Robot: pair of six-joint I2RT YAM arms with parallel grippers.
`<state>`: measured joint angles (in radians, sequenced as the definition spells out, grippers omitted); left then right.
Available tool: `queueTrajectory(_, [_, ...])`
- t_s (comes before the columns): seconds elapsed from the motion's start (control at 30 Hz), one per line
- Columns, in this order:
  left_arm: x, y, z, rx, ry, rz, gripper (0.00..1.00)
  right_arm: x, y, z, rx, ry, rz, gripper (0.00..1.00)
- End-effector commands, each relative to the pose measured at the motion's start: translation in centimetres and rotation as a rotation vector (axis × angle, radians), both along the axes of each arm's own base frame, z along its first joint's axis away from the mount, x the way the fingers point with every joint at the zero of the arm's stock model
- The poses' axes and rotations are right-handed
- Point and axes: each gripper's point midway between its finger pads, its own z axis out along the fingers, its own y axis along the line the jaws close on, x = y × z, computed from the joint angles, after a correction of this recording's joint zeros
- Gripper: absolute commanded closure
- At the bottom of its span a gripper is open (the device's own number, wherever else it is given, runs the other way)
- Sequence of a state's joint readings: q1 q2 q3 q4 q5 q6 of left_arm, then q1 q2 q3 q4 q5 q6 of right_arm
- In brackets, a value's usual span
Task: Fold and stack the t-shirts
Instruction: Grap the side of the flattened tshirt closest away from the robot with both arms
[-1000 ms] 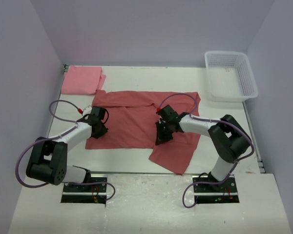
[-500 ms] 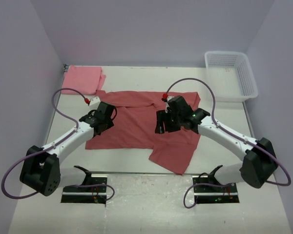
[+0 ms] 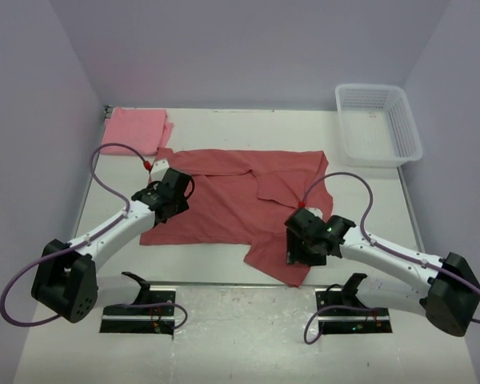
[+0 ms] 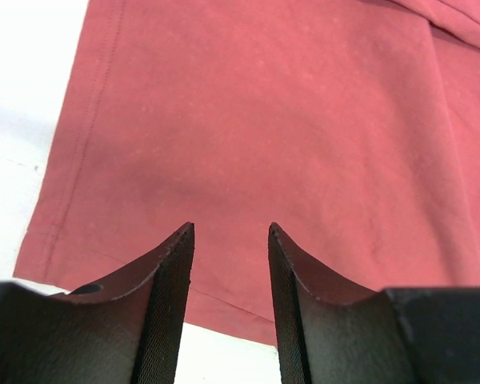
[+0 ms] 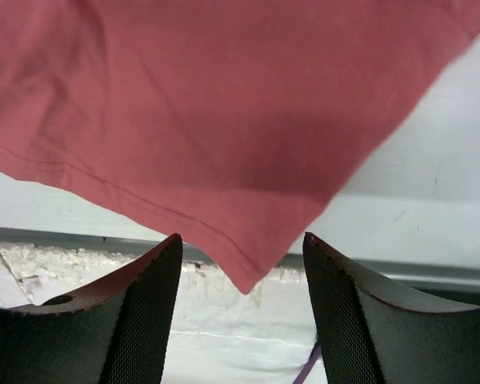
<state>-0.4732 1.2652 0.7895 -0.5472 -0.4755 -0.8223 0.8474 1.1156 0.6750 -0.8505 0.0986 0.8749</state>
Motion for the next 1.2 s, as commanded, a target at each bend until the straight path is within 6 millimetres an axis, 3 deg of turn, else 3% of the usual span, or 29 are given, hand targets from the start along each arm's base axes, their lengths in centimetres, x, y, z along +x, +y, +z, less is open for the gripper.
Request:
queueTrajectory(0.0, [1.2, -1.1, 1.7, -0.032, -0.073, -0.038, 0.56, -1.3, -1.7, -0.3, -0.045, 0.004, -0.187, 0.37])
queueTrajectory(0.27, [0.3, -3.1, 1.2, -0.08, -0.078, -0.107, 0.57, -4.8, -0.7, -1.1, 0.012, 0.048, -0.257, 0.38])
queueTrajectory(0.4, [-0.1, -3.3, 1.4, -0.086, -0.082, -0.123, 0.57, -5.0, 0.4, -1.7, 0.069, 0.047, -0.279, 0.38])
queueTrajectory(0.67, [-0.5, -3.0, 3.0, -0.093, -0.129, -0.132, 0.57, -5.2, 0.1, -3.6, 0.069, 0.048, -0.326, 0.43])
queueTrajectory(0.73, [-0.6, -2.9, 3.1, -0.087, -0.13, -0.133, 0.57, -5.1, 0.3, -3.9, 0.073, 0.045, -0.329, 0.46])
queueTrajectory(1.0, [-0.9, -2.9, 2.2, -0.082, -0.096, -0.132, 0.57, -4.9, 0.5, -3.8, 0.05, 0.046, -0.326, 0.8])
queueTrajectory(1.1, [-0.9, -3.0, 2.1, -0.081, -0.094, -0.134, 0.57, -4.9, 0.6, -3.6, 0.057, 0.042, -0.327, 0.86])
queueTrajectory(1.17, [-0.9, -3.0, 2.1, -0.08, -0.094, -0.133, 0.57, -4.9, 0.8, -3.4, 0.061, 0.041, -0.322, 0.97])
